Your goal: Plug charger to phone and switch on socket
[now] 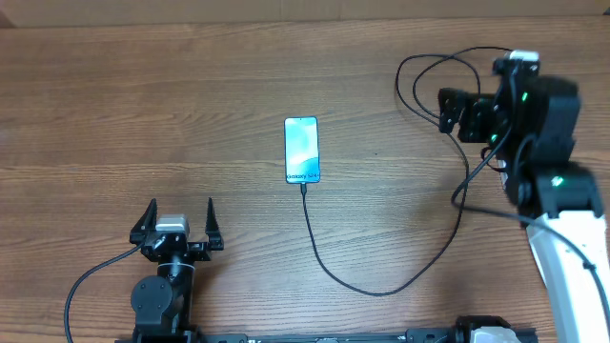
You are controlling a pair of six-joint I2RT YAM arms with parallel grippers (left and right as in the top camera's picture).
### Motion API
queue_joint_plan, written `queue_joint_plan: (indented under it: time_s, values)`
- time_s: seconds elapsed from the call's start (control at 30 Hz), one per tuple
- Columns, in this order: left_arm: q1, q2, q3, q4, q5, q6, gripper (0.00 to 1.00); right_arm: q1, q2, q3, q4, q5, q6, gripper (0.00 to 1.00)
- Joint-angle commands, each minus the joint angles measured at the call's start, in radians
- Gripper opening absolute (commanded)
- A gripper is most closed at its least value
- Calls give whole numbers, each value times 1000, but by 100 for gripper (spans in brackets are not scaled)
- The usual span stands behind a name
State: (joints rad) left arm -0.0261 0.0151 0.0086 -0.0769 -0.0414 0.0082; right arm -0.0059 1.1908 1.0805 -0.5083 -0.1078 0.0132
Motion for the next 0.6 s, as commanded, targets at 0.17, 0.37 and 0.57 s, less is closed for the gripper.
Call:
queue_joint_plan:
  time_s: [0.17,0.37,0.57]
  values:
    - [-6,-11,-3,2,-11,22,100,5,-223,-521,442,-135,-44,100]
    - [-6,-11,-3,2,-11,22,99,5,-351,-769,581,-149,-40,100]
    - [-6,-11,-3,2,-11,22,100,5,-472,-922,625,-149,-40,100]
